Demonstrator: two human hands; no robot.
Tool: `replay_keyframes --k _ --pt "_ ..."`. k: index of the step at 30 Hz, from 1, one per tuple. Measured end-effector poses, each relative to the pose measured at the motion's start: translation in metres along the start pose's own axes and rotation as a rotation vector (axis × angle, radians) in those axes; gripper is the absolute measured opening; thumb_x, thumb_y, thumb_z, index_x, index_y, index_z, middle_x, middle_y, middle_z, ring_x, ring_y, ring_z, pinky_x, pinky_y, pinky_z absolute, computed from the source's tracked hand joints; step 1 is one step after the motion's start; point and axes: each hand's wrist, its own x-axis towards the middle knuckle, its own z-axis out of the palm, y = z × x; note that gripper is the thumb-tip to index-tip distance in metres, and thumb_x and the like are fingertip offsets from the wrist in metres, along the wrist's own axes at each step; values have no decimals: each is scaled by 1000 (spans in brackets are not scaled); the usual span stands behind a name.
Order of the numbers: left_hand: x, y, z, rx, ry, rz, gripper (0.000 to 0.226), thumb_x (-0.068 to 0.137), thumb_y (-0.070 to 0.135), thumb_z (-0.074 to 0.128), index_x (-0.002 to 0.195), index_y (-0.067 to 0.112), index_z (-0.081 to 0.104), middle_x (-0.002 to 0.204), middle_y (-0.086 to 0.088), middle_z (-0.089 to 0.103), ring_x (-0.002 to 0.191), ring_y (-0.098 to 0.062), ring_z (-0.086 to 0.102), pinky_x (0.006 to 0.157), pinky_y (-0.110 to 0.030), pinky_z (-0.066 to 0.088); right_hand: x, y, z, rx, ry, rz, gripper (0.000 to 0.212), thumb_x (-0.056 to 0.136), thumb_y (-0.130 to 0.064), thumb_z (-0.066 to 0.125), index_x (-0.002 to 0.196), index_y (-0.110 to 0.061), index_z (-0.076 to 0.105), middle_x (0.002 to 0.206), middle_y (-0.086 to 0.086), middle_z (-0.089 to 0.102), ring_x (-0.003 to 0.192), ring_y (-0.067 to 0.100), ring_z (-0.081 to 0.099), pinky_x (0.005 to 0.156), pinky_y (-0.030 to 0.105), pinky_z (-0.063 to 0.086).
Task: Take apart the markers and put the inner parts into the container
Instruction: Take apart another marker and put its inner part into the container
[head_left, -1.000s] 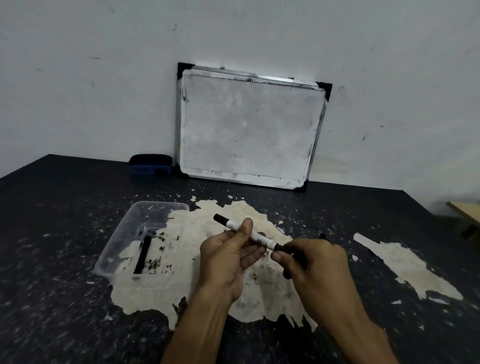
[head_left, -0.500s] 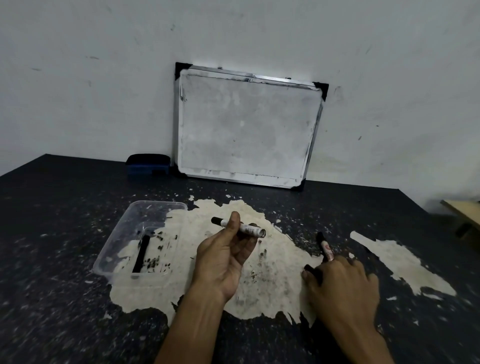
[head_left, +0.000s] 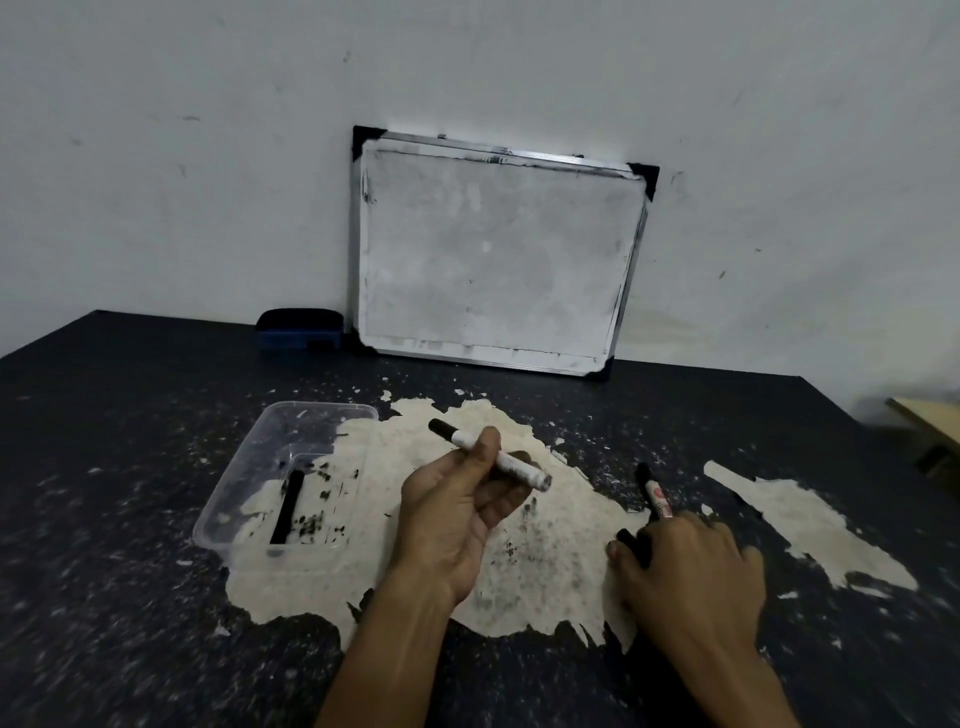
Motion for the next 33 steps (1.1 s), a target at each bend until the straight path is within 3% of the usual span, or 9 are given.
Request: replay_keyframes --k 3,6,8,13,16,20,24,29,33 --pt "0 -11 -2 396 5 172 10 86 12 74 81 4 75 78 -18 79 71 -33 77 61 -34 62 -1 0 2 9 5 -5 37 88 -58 48 92 -27 69 105 -6 63 106 19 55 89 37 39" --pt "1 -25 -4 858 14 291 11 85 14 76 83 5 71 71 -10 78 67 -24 76 64 -42 63 -2 0 4 13 17 -13 36 90 -56 48 94 -27 68 107 -5 63 106 20 55 89 38 39" --pt "0 -28 -3 971 41 315 13 84 18 77 81 7 70 70 -8 77 65 -21 76 65 -45 63 -3 -1 4 27 30 -23 34 90 -56 48 95 -28 67 108 -5 64 106 20 54 87 37 39" --pt "2 -27 -3 959 60 295 14 84 17 77 79 7 69 71 -10 77 67 -23 76 64 -48 63 -5 -1 7 140 93 -104 35 86 -47 57 116 -32 64 122 -5 60 113 20 51 88 36 38" --pt "2 -27 -4 949 71 288 14 84 17 77 79 6 70 70 -11 77 66 -23 76 61 -46 63 -11 -5 7 338 100 -233 31 76 -35 66 107 -30 72 106 -12 59 111 16 49 86 34 39" --pt "4 -27 -4 823 75 254 12 85 16 77 80 7 71 69 -9 78 65 -25 77 59 -41 64 -15 -14 9 436 31 -322 34 68 -50 68 95 -32 76 94 -15 56 101 13 50 88 34 42" --pt "4 -23 -5 590 57 177 9 87 11 75 81 4 73 73 -15 79 71 -31 78 67 -44 64 -14 -21 12 561 100 -339 29 71 -50 75 91 -30 78 88 -14 63 90 12 53 82 35 44" --pt "1 -20 -3 504 63 136 11 88 10 73 86 0 73 76 -18 79 74 -33 78 69 -45 64 -16 -27 13 624 126 -333 17 75 -35 79 91 -28 80 84 -12 69 86 15 59 79 40 48" --pt "-4 -12 -1 443 69 152 14 88 10 72 85 -3 72 77 -20 78 75 -35 78 65 -39 64 -19 -26 7 593 193 -337 20 72 -36 82 91 -33 80 76 -10 62 77 17 57 70 41 49"
